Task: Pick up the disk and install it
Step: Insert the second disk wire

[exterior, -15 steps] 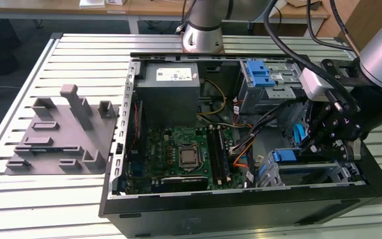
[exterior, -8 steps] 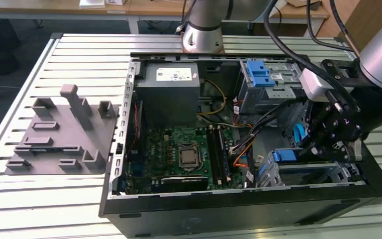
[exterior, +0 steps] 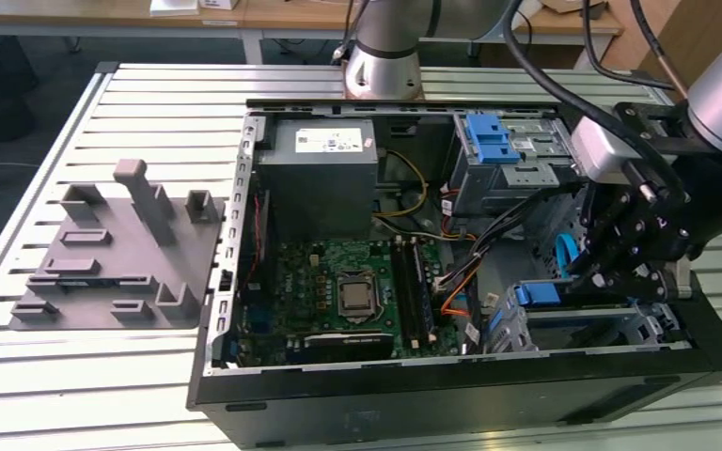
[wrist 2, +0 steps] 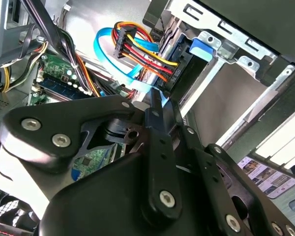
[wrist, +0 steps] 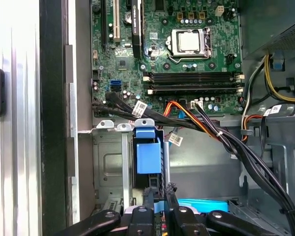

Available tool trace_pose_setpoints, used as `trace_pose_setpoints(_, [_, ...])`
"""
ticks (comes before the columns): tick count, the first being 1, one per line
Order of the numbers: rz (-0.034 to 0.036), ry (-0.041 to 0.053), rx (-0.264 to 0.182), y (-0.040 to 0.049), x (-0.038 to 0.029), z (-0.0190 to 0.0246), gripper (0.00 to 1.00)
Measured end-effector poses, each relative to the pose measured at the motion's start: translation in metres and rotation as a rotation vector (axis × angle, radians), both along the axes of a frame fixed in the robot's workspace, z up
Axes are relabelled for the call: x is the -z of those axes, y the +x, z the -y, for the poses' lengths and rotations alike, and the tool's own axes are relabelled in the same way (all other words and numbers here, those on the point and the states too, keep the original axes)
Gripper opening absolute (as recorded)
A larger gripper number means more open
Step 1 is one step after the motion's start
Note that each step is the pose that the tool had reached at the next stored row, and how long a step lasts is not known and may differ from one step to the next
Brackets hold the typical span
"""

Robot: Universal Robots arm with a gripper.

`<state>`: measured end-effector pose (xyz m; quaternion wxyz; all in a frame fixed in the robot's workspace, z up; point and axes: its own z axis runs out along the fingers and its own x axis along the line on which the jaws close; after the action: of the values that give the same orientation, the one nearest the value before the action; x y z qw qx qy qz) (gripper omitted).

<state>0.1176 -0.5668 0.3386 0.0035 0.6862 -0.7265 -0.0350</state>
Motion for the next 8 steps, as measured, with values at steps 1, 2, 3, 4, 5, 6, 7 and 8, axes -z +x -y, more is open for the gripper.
trace_pose_setpoints(1, [0.0000,0.0000,0.000,0.0000,-0.0010,0.0000,0.23])
trace_pose_setpoints(2, [0.0000,0.0000,0.000,0.0000,-0.0019,0.0000,0.23])
trace_pose_setpoints(3, [0.0000,-0.0001,0.000,0.0000,-0.0029,0.0000,0.23])
trace_pose_setpoints(4, [0.0000,-0.0001,0.000,0.0000,-0.0037,0.0000,0.23])
trace_pose_setpoints(5, [0.0000,0.0000,0.000,0.0000,-0.0045,0.0000,0.23])
trace_pose_setpoints(6, [0.0000,-0.0001,0.000,0.0000,-0.0054,0.0000,0.23])
trace_pose_setpoints(7, [0.0000,-0.0001,0.000,0.0000,-0.0062,0.0000,0.23])
trace_pose_setpoints(8, [0.0000,0.0000,0.000,0.0000,-0.0068,0.0000,0.23])
